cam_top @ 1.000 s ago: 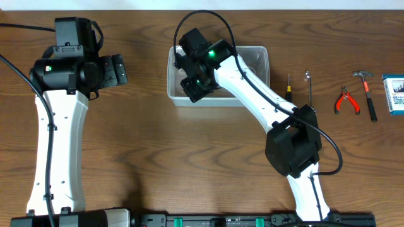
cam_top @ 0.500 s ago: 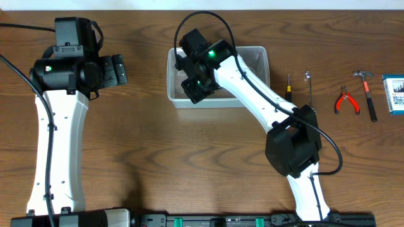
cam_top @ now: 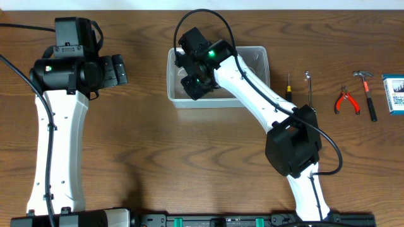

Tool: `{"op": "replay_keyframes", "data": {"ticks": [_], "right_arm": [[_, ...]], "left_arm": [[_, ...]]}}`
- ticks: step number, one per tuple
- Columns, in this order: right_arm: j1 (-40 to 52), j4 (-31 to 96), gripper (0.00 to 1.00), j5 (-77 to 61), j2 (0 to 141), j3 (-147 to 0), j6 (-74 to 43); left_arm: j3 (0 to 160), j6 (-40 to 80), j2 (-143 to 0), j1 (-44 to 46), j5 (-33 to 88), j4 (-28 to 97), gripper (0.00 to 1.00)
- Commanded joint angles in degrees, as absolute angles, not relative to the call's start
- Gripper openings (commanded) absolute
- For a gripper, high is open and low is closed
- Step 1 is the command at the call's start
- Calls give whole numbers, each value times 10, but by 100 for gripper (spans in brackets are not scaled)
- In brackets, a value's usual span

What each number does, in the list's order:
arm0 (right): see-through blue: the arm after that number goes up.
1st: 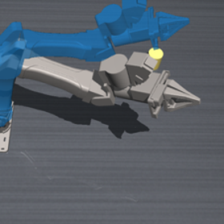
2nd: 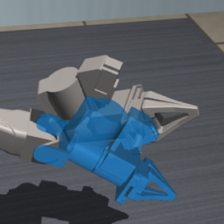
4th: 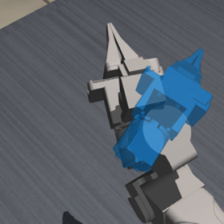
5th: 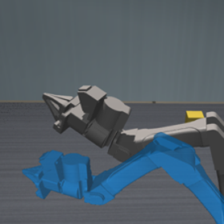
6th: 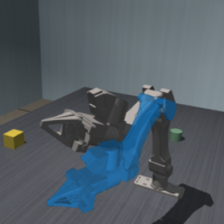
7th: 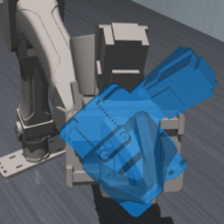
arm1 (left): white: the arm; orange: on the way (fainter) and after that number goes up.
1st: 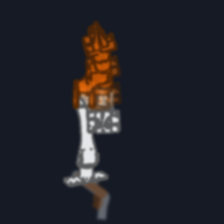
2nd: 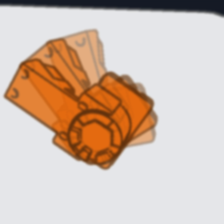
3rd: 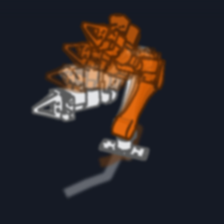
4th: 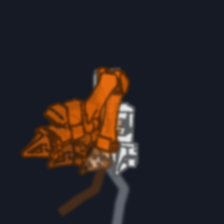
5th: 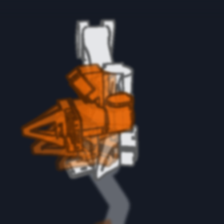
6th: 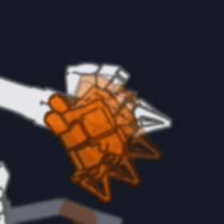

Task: Pack container
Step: 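Retract the left arm and move the right gripper over the tools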

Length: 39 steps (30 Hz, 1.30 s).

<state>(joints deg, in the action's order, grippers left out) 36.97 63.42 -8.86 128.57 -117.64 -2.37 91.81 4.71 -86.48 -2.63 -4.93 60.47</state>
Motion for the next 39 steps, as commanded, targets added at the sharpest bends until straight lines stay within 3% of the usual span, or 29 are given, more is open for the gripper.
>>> {"op": "replay_keyframes", "data": {"ticks": [1, 4, 10, 16, 19, 26, 35, 37, 39], "right_arm": [[361, 637, 11, -50, 1293, -1204, -39], [346, 644, 13, -34, 1292, -1236, -50], [292, 705, 35, -11, 1289, -1346, -73], [235, 815, 46, 32, 1288, -1466, -98], [214, 875, 58, 44, 1288, -1511, -110], [194, 973, 61, 54, 1285, -1543, -134], [186, 973, 62, 81, 1256, -1540, -154], [176, 973, 68, 93, 1238, -1540, -154], [164, 973, 80, 105, 1217, -1540, -154]], "left_arm": [[931, 50, -860, -29, -57, 608, 98], [931, 50, -860, -29, -57, 609, 98], [931, 50, -860, -29, -57, 609, 98], [931, 50, -860, -29, -57, 609, 98], [931, 50, -860, -29, -57, 609, 98], [931, 50, -860, -29, -57, 609, 98], [931, 50, -860, -29, -77, 618, 98], [931, 50, -860, -29, -83, 633, 98], [931, 50, -860, -29, -83, 645, 98]]}}
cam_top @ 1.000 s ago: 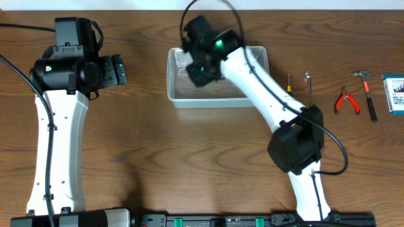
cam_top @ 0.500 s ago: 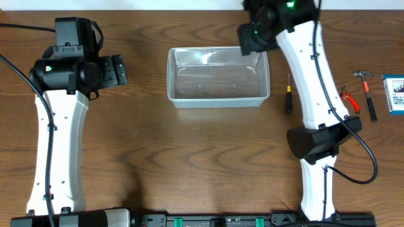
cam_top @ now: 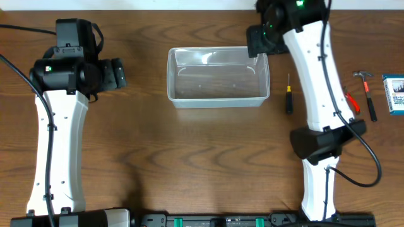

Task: Pack container
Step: 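Retract the left arm and move the right gripper over the tools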

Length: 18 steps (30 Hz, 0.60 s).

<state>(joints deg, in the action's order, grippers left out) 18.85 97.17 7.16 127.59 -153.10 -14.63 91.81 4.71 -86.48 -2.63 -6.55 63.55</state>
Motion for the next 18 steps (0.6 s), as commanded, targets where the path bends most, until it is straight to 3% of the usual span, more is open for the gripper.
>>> {"op": "replay_keyframes", "data": {"ticks": [1, 7, 18], "right_arm": [[157, 973, 84, 110, 1207, -1540, -154], [96, 973, 99, 118, 1149, -1536, -145], [19, 973, 99, 96, 1033, -1331, -153]], "left_arm": [[931, 50, -860, -29, -83, 649, 98], [931, 50, -860, -45, -87, 651, 98], [931, 50, -859, -139, -40, 672, 98]]}}
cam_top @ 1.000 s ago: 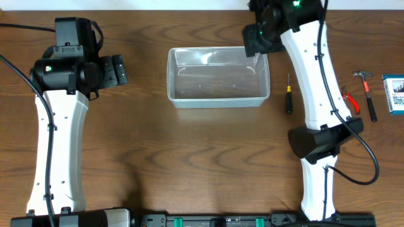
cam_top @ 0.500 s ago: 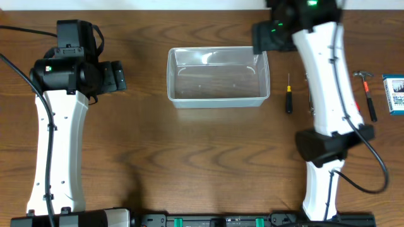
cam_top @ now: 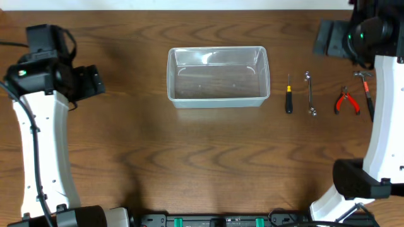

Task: Pack container
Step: 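Retract the left arm and move the right gripper over the tools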

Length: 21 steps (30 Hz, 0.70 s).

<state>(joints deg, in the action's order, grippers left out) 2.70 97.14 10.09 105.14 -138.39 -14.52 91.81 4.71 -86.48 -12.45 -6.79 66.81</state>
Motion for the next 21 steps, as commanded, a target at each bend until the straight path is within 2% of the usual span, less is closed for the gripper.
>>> {"op": "replay_keyframes", "data": {"ticks": [1, 10, 15, 21], "right_arm": [[19, 973, 99, 96, 1024, -1309, -155], [6, 965, 99, 96, 989, -1136, -167], [-17, 894, 99, 83, 989, -1064, -166], [-23, 828, 99, 83, 989, -1000, -109]], "left_arm": [[931, 51, -859, -143, -35, 672, 98], [931, 51, -859, -146, -35, 671, 98], [931, 51, -859, -146, -34, 671, 98], [931, 51, -859, -146, -34, 671, 98]]}}
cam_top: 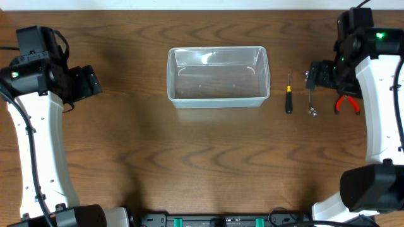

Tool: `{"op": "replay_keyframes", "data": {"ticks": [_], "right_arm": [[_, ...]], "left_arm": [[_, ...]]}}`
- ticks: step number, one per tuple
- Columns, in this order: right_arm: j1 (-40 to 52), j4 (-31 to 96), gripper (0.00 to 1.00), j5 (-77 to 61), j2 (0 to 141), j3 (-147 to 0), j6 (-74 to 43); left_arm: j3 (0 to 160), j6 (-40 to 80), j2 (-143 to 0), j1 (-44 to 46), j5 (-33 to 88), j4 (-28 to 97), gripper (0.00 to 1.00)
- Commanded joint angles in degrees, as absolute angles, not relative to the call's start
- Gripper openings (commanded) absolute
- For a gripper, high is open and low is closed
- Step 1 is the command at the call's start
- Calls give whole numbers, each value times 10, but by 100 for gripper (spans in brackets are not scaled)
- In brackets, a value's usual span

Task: Pack container
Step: 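Retract the left arm and move the right gripper over the tools, then lower the right gripper onto the chrome offset wrench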

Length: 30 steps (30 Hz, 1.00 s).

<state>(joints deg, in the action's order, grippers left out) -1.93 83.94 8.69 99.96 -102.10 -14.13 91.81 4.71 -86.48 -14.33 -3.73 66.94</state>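
Note:
An empty clear plastic container (pixel 218 75) sits at the table's back centre. To its right lie a black-handled screwdriver (pixel 288 96), a metal wrench (pixel 311 101) and red-handled pliers (pixel 345 104), the pliers partly under my right arm. My right gripper (pixel 314 74) hovers over the wrench's far end; the overhead view does not show how its jaws stand. My left gripper (pixel 88 82) is far to the left of the container with nothing near it, and its jaws cannot be read either.
The wooden table (pixel 202 164) is brown with visible grain. My right arm (pixel 385 94) covers the far right strip of the table. My left arm (pixel 38 145) runs along the left side.
My right gripper has come from the back right corner forward and left to the wrench's far end. The arm now covers the hammer. My left arm barely shifted.
At first my right gripper was down inside the container and my left gripper was close to its left side. Then the right gripper was at the container's back right corner, then far back right. The left gripper moved away leftwards. The container has stayed empty.

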Motion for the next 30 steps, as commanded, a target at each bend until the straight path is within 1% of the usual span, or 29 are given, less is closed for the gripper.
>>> {"op": "replay_keyframes", "data": {"ticks": [1, 5, 7, 11, 17, 23, 27, 29, 30], "right_arm": [[-23, 812, 99, 83, 989, -989, -102], [-23, 736, 99, 78, 990, -950, -94], [-23, 703, 99, 51, 990, -936, -94], [-23, 663, 99, 46, 996, -921, -94], [-23, 653, 99, 17, 1029, -920, -66], [-18, 651, 99, 19, 1073, -920, -114], [-19, 647, 99, 28, 1087, -920, -117], [-21, 646, 99, 24, 1089, -920, -96], [-22, 644, 99, 20, 1089, -920, -68]], "left_arm": [[931, 51, -859, -146, -34, 671, 98], [931, 50, -859, -146, -35, 676, 98], [931, 50, -859, -146, -35, 679, 98], [931, 50, -859, -146, -35, 681, 98], [931, 50, -859, -146, -35, 681, 98], [931, 50, -859, -146, -35, 681, 98], [931, 50, -859, -146, -35, 681, 98], [931, 50, -859, -146, -35, 681, 98], [931, 50, -859, -146, -35, 681, 98]]}}
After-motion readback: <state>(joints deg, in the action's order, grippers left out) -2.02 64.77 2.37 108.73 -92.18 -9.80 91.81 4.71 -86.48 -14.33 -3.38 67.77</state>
